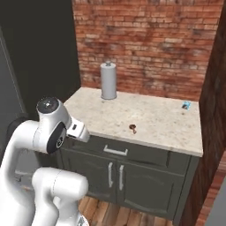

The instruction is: Place the mushrooms inside the fridge drawer. Close the drawer after placing the vegetables.

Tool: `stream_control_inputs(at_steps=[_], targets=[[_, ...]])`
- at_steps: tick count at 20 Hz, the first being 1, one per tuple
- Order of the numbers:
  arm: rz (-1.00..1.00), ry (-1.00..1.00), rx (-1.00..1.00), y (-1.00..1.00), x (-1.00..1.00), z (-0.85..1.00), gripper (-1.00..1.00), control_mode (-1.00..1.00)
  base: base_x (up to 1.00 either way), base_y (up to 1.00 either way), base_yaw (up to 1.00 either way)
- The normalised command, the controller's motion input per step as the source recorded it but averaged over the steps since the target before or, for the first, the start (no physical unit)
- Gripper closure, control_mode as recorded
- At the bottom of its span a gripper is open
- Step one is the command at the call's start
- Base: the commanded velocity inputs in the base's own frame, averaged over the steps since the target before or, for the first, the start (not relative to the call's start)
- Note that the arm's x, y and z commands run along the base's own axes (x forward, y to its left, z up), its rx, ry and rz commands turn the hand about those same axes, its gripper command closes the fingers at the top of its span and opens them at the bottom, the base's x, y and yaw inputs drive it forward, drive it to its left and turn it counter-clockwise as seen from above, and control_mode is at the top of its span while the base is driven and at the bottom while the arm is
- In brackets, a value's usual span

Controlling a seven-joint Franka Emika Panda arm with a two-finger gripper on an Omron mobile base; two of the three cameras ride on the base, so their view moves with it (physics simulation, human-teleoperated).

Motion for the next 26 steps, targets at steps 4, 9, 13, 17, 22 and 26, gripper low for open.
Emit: stream_control_inputs(at_steps=[4,9,13,17,22,26], targets=[[0.0,0.0,0.0,0.0,0.0,0.0,1.0,1.0,-0.87,0.24,0.48],[0.0,0.0,0.0,0.0,0.0,0.0,1.0,1.0,-0.71,0.24,0.53],[0.0,0.0,0.0,0.0,0.0,0.0,1.0,1.0,-0.45,0.26,0.52],[0.0,0.0,0.0,0.0,0.0,0.0,1.0,1.0,-0.02,0.2,0.45],[0.0,0.0,0.0,0.0,0.0,0.0,1.0,1.0,0.15,0.25,0.46],[0.0,0.0,0.0,0.0,0.0,0.0,1.0,1.0,0.08,0.49,0.43]])
